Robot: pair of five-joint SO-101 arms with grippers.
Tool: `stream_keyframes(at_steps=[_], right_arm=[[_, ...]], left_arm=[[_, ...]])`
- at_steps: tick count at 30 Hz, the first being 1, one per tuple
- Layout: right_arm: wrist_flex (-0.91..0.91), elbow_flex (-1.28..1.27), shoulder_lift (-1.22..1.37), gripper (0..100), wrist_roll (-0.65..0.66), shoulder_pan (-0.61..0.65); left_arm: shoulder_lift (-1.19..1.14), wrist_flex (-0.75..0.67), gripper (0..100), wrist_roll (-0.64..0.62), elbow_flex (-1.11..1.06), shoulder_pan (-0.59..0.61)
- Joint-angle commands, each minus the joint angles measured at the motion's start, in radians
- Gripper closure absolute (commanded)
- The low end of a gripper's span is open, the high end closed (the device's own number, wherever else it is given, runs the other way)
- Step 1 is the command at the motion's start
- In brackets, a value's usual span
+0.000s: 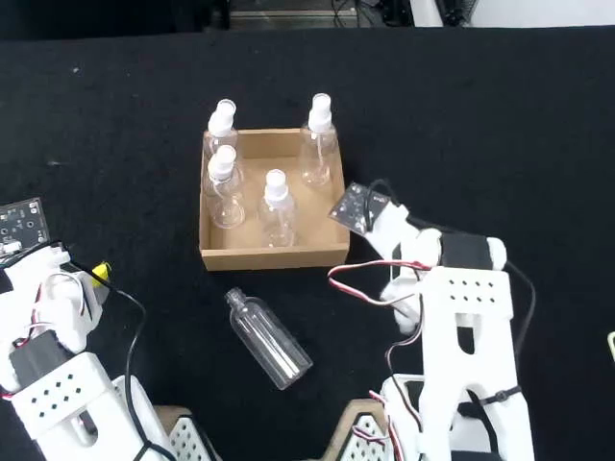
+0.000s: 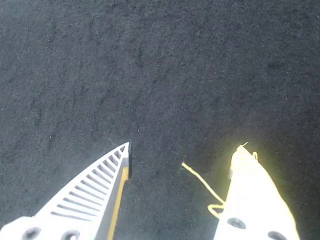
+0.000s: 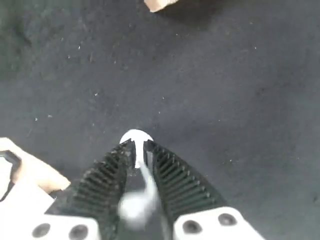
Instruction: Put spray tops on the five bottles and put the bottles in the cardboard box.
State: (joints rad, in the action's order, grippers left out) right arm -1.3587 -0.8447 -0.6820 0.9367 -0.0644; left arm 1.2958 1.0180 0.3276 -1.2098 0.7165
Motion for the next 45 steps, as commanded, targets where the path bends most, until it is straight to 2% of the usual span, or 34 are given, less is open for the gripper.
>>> stream_keyframes(at_steps=[1,4,7,10,14,17,23,34,41,45], right_arm=[[0.141,0.056,-0.010,97.9,-0.100,-0.021],[0.175,0.067,-0.010,87.3,-0.117,-0.060],[0.132,0.099,-0.010,73.8,-0.124,-0.057],[0.068,0.183,-0.010,68.2,-0.187,-0.020],[-0.003,0.271,-0.008,72.2,-0.315,-0.008],[-0.015,0.188,-0.004,74.8,-0.325,0.018],[0.181,-0.056,0.122,75.0,-0.359,0.068],[0.310,-0.047,0.407,75.6,-0.376,0.006],[0.301,-0.044,0.467,99.3,-0.333,-0.023],[0.236,0.076,0.331,98.7,-0.344,-0.143]], left_arm=[[0.012,-0.012,70,-0.009,0.019,0.005],[0.012,-0.012,70,-0.006,0.016,0.007],[0.012,-0.012,70,-0.005,0.015,0.007],[0.012,-0.011,70,-0.011,0.013,0.001],[0.012,-0.011,70,-0.011,0.013,0.001],[0.012,-0.011,70,-0.011,-0.001,0.001],[0.012,-0.012,70,-0.009,-0.013,0.001],[0.012,-0.011,70,-0.008,-0.015,0.001],[0.012,-0.011,70,-0.006,-0.008,0.004],[0.012,-0.011,70,-0.005,-0.004,0.007]])
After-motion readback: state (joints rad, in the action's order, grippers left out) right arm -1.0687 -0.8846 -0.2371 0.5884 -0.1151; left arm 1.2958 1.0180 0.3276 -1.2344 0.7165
